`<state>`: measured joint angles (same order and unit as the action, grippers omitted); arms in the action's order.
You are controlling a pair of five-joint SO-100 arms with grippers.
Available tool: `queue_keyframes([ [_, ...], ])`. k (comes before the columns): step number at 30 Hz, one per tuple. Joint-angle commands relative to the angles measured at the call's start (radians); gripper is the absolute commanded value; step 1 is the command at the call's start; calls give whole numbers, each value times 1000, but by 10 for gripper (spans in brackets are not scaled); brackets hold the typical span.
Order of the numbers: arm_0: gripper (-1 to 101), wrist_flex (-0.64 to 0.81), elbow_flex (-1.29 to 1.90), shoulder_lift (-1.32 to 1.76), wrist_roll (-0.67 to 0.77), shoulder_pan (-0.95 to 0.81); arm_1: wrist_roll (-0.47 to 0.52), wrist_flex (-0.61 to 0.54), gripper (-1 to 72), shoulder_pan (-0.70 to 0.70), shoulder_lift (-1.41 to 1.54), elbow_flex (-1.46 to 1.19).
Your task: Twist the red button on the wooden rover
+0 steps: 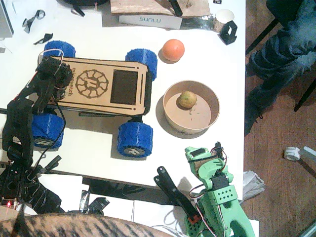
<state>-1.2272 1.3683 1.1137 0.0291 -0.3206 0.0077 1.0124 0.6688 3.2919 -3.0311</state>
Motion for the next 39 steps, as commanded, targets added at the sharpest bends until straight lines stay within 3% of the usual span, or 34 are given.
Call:
queue_keyframes([
  [1,2,0,-35,12,12,6,5,5,3,6,5,8],
  [15,1,-66,-35,55,-8,-6,5,5,3,6,5,8],
  [39,0,-173,-29,97,-472,-9,5,5,3,6,5,8],
])
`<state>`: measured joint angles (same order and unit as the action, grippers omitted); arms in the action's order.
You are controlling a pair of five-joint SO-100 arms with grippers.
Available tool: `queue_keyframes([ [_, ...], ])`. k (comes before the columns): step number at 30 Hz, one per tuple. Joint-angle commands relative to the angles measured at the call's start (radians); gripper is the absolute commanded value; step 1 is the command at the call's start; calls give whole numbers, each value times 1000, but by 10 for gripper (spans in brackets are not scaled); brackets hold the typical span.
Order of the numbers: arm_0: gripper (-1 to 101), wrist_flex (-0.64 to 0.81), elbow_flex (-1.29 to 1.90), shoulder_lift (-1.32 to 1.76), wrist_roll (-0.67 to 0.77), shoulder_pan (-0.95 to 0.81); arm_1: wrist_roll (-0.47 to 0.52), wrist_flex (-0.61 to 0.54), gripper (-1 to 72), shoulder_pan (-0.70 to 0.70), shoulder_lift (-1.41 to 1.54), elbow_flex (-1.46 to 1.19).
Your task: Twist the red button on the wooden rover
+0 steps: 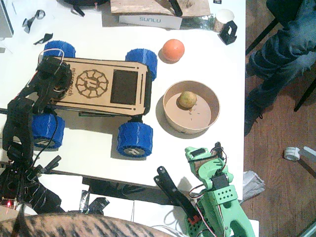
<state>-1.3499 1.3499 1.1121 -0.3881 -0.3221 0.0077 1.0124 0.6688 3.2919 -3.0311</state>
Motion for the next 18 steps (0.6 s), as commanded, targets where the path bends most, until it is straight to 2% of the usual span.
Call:
queue_keyframes([
  [1,0,-51,-6,97,-72,-9,5,5,3,6,5,8],
  [18,0,-80,-15,72,-345,-78,5,5,3,6,5,8],
])
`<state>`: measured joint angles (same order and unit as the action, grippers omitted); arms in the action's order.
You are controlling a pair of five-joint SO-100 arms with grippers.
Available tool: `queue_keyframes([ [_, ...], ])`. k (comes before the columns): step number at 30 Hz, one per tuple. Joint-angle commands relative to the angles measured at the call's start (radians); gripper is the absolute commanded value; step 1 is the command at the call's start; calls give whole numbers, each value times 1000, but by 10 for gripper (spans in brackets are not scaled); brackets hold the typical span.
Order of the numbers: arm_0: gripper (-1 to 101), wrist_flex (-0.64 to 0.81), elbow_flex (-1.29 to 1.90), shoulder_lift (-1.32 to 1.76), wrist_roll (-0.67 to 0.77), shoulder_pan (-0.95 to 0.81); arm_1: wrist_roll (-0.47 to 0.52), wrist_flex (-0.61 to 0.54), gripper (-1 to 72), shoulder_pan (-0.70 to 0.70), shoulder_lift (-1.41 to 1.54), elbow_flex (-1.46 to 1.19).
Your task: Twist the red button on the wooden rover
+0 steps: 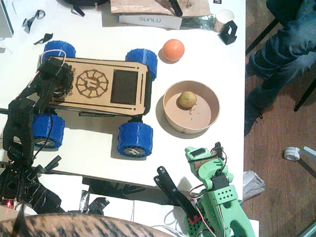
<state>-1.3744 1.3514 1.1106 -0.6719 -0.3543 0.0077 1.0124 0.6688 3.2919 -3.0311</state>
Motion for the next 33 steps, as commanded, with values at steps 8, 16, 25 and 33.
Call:
queue_keyframes([
  [8,0,-104,-17,89,-224,-46,5,5,3,6,5,8],
  [16,0,-132,-17,114,-353,-48,5,5,3,6,5,8],
  [25,0,-143,-17,112,-350,-48,5,5,3,6,5,8],
  [33,124,-163,-17,112,-345,-48,5,5,3,6,5,8],
])
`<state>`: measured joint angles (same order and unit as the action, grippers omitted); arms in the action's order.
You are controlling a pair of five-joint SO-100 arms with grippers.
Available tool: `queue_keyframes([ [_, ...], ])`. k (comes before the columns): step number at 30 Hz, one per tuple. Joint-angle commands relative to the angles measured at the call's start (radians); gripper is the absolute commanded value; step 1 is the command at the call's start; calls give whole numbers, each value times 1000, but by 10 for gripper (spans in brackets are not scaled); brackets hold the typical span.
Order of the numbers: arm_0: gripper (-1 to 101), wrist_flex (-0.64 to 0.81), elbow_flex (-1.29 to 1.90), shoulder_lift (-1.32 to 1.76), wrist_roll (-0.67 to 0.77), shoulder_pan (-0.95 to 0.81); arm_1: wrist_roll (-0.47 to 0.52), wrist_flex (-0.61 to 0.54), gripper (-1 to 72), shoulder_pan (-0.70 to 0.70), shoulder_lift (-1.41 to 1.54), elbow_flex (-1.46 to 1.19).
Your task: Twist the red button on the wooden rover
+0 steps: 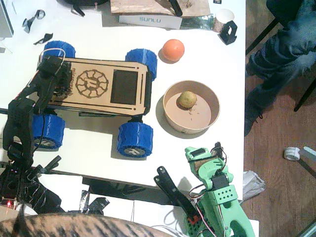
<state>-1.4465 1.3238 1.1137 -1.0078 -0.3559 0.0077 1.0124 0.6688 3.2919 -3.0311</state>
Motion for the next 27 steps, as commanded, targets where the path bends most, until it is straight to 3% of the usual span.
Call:
queue_keyframes([
  [1,143,-94,11,107,-9,-46,5,5,3,6,5,8],
  [14,225,-83,9,115,-9,-44,5,5,3,6,5,8],
  [24,33,-175,21,295,-5,-43,5,5,3,6,5,8],
  [27,1,-213,21,387,54,-38,5,5,3,6,5,8],
])
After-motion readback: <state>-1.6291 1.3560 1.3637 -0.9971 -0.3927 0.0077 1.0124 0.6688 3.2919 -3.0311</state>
